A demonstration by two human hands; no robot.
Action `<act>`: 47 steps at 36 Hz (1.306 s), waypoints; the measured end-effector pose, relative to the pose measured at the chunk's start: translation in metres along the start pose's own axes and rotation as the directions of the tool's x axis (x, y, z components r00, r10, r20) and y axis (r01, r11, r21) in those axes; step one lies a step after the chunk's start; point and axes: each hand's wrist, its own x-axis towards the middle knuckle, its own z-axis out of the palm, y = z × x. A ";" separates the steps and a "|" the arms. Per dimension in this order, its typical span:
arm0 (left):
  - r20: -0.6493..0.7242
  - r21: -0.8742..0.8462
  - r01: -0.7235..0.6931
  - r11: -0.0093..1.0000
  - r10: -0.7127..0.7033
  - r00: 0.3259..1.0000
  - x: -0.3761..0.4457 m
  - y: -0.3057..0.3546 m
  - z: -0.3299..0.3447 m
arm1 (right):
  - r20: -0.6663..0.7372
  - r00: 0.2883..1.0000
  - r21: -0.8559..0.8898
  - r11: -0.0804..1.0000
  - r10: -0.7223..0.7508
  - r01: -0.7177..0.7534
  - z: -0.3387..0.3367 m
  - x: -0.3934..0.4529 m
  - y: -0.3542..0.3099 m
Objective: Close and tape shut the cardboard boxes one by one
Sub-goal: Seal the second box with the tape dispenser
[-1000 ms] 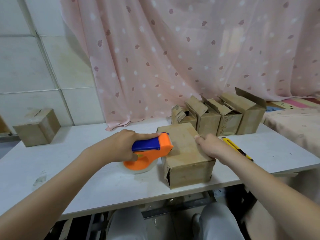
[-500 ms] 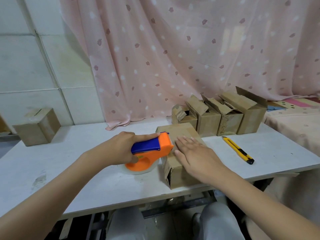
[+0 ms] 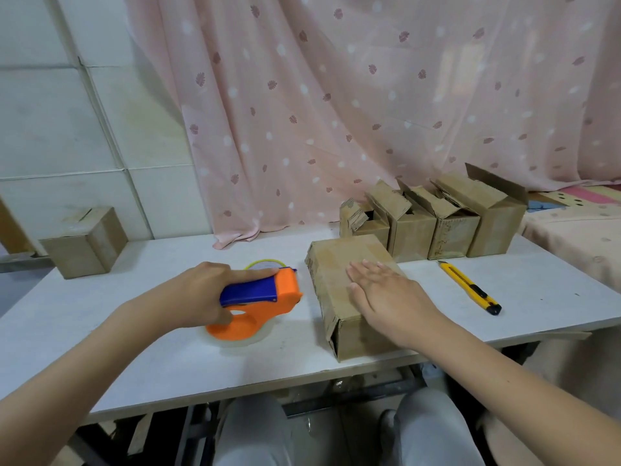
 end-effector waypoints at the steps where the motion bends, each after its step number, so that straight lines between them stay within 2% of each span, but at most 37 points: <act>1: 0.004 -0.011 0.010 1.000 -0.010 1.000 -0.004 -0.004 0.000 | 0.009 1.000 0.005 1.000 -0.002 0.002 -0.001 0.000 -0.001; 5: 0.003 -0.039 0.005 0.999 -0.005 1.000 -0.006 -0.004 0.001 | 0.032 0.998 0.013 0.998 0.062 -0.062 -0.008 0.007 -0.011; 8: 0.005 -0.036 -0.001 0.999 0.001 1.000 -0.004 -0.001 0.000 | 0.033 0.982 -0.008 0.983 0.185 -0.185 -0.016 0.017 -0.025; 10: 0.004 -0.016 -0.018 1.000 0.018 1.000 -0.003 0.001 -0.001 | 0.049 0.961 0.042 0.961 0.271 -0.273 -0.022 0.027 -0.032; 13: 0.000 0.017 -0.024 1.000 0.024 1.000 -0.003 0.004 -0.001 | 0.141 0.882 0.145 0.872 0.450 -0.468 -0.024 0.059 -0.034; 15: 0.006 0.024 -0.023 0.999 0.023 1.000 -0.002 0.004 -0.001 | 0.240 0.791 0.142 0.786 0.563 -0.602 -0.022 0.083 -0.028; 16: 0.008 0.021 -0.022 1.000 0.022 1.000 -0.002 0.003 -0.001 | 0.286 0.765 0.109 0.774 0.577 -0.624 -0.019 0.092 -0.026; 19: 0.011 0.025 -0.026 0.999 0.026 1.000 0.000 0.003 -0.002 | 0.396 0.719 0.012 0.780 0.571 -0.626 -0.009 0.109 -0.023; 23: 0.022 0.032 -0.039 0.999 0.038 0.999 0.002 0.005 -0.001 | 0.453 0.655 -0.083 0.760 0.605 -0.645 -0.012 0.116 -0.026; 26: 0.016 0.029 -0.042 0.999 0.041 0.999 0.003 0.004 -0.001 | 0.478 0.641 -0.117 0.767 0.600 -0.631 -0.014 0.122 -0.027; 27: 0.018 0.026 -0.046 0.999 0.046 0.999 0.003 0.003 -0.001 | 0.486 0.641 -0.149 0.779 0.594 -0.609 -0.018 0.120 -0.030; 31: 0.023 -0.001 -0.062 0.998 0.062 0.998 0.004 0.001 0.000 | 0.524 0.744 -0.222 0.910 0.415 -0.351 -0.047 0.102 -0.044; 33: 0.016 -0.016 -0.060 0.998 0.060 0.998 0.004 0.000 0.000 | 0.551 0.744 -0.226 0.926 0.379 -0.303 -0.058 0.093 -0.048; 42: 0.037 -0.016 -0.065 0.998 0.065 0.997 0.006 0.000 0.000 | 0.670 0.661 -0.163 0.935 0.339 -0.314 -0.067 0.091 -0.057; 47: -0.021 -0.029 -0.051 0.998 0.050 0.999 0.004 -0.001 0.003 | 0.674 0.688 -0.005 0.933 0.269 -0.360 -0.083 0.081 -0.043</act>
